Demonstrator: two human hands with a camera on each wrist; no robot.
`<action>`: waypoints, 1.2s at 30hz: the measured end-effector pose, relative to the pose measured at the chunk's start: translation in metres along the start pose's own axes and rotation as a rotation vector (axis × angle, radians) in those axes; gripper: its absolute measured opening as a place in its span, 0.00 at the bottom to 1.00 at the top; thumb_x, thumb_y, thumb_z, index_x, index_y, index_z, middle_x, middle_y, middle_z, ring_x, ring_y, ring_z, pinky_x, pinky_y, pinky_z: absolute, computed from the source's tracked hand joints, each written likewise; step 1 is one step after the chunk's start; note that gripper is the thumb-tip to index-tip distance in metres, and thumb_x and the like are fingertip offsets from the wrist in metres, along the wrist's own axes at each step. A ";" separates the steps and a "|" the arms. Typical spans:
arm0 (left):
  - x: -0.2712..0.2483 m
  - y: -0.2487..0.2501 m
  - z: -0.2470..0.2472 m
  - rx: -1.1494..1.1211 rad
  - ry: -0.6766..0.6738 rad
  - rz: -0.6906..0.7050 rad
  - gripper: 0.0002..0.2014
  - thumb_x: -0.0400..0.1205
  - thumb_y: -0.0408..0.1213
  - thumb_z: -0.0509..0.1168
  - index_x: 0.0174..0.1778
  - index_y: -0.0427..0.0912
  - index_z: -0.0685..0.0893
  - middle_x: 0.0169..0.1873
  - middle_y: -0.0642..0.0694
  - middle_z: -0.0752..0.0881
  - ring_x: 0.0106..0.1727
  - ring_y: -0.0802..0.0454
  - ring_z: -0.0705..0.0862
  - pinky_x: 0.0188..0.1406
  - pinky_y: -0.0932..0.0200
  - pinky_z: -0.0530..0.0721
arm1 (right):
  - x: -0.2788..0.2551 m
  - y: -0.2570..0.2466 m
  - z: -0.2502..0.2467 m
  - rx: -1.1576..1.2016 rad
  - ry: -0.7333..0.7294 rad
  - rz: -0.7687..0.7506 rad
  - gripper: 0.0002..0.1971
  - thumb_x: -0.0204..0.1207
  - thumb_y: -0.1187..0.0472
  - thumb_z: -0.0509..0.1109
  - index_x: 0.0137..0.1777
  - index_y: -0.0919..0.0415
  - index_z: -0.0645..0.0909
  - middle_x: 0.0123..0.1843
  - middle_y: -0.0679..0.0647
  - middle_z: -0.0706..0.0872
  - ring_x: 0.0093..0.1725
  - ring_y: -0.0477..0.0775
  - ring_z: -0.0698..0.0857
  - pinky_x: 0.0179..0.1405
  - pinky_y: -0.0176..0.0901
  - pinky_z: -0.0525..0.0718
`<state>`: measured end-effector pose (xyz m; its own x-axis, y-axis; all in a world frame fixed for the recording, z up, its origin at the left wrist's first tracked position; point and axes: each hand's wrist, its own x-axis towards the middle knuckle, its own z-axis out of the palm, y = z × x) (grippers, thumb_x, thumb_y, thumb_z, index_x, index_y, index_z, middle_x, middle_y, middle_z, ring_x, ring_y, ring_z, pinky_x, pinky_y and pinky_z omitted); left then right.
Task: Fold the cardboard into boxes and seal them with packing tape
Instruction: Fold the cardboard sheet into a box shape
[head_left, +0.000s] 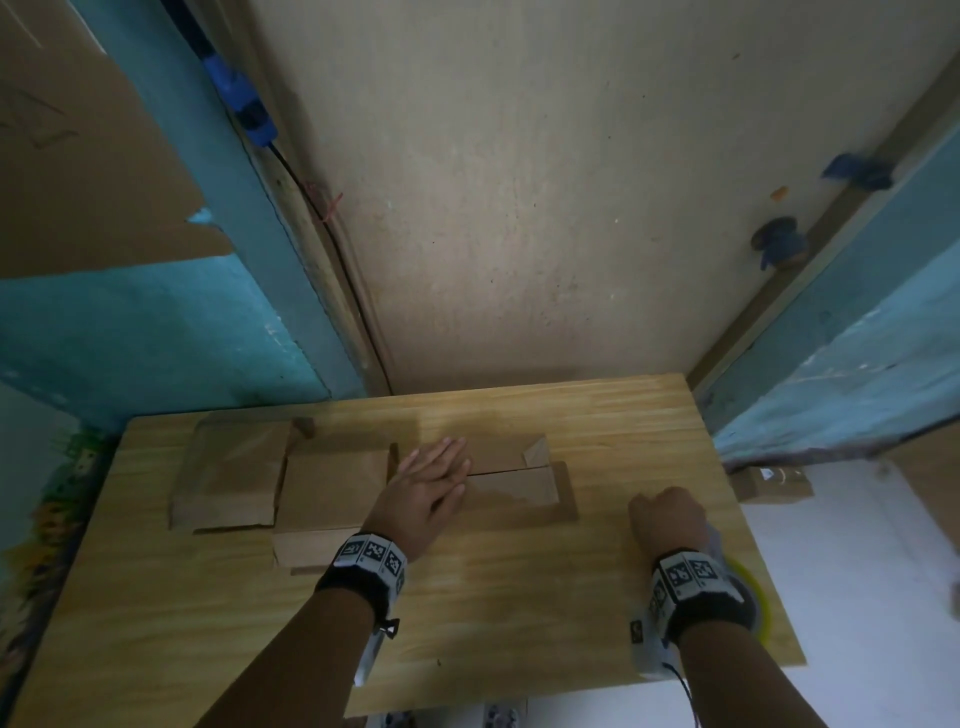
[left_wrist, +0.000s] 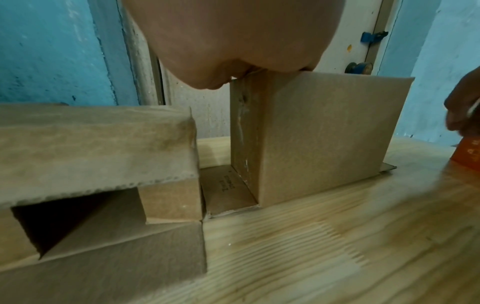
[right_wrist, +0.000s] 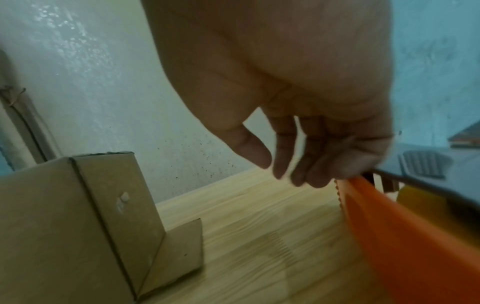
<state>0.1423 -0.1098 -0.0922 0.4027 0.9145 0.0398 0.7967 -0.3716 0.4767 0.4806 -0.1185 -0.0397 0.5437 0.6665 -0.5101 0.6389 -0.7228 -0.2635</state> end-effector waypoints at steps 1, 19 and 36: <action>0.000 0.000 0.001 -0.002 0.004 -0.001 0.27 0.92 0.58 0.43 0.83 0.55 0.73 0.89 0.58 0.59 0.90 0.63 0.48 0.89 0.50 0.45 | -0.001 0.000 0.000 -0.067 -0.004 0.066 0.16 0.78 0.48 0.68 0.49 0.63 0.84 0.51 0.62 0.87 0.50 0.65 0.85 0.52 0.52 0.80; -0.005 0.001 0.009 0.024 0.048 0.002 0.23 0.92 0.53 0.48 0.82 0.57 0.74 0.89 0.59 0.59 0.90 0.62 0.49 0.89 0.47 0.49 | 0.005 0.001 0.045 -0.259 -0.031 0.337 0.29 0.81 0.51 0.73 0.78 0.62 0.74 0.78 0.72 0.68 0.71 0.79 0.78 0.71 0.75 0.83; 0.004 0.005 0.009 0.056 0.094 0.024 0.24 0.91 0.51 0.50 0.78 0.50 0.81 0.86 0.54 0.67 0.89 0.54 0.60 0.88 0.44 0.57 | -0.007 -0.035 0.061 0.045 0.027 0.146 0.38 0.87 0.60 0.69 0.88 0.71 0.52 0.73 0.71 0.82 0.67 0.71 0.88 0.66 0.61 0.87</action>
<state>0.1522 -0.1092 -0.0978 0.3801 0.9152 0.1342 0.8122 -0.3997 0.4250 0.4211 -0.1086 -0.0770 0.6438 0.5582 -0.5235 0.5276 -0.8192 -0.2246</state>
